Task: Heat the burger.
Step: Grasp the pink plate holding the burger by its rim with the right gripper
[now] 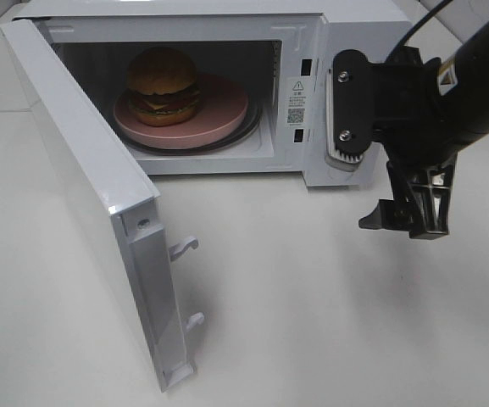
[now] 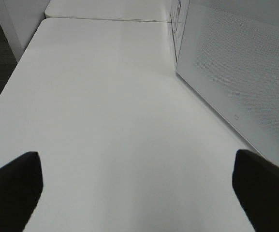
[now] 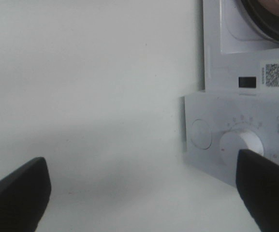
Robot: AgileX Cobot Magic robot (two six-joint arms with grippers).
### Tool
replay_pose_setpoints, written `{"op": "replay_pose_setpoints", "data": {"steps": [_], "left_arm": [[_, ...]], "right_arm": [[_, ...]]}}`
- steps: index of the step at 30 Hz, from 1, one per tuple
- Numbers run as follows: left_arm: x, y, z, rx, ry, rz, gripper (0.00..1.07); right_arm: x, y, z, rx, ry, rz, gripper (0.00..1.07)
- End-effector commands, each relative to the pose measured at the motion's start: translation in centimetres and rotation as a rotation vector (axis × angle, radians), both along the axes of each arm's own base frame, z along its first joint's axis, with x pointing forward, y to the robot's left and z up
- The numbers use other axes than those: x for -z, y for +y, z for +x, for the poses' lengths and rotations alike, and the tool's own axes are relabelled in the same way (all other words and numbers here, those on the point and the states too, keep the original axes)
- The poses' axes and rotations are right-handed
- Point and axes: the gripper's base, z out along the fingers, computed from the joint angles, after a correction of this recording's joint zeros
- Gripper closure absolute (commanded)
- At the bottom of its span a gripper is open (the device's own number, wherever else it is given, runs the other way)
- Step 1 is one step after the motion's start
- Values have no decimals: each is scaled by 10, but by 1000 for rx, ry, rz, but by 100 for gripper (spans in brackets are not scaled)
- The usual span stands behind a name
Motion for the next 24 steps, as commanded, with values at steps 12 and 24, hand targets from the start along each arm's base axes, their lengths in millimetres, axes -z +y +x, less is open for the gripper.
{"op": "replay_pose_setpoints", "data": {"steps": [12, 24], "left_arm": [[0, 0, -1, -5, -25, -1, 6], [0, 0, -1, -5, -25, -1, 6]], "right_arm": [[18, 61, 41, -117, -46, -46, 14], [36, 100, 71, -161, -96, -7, 16]]}}
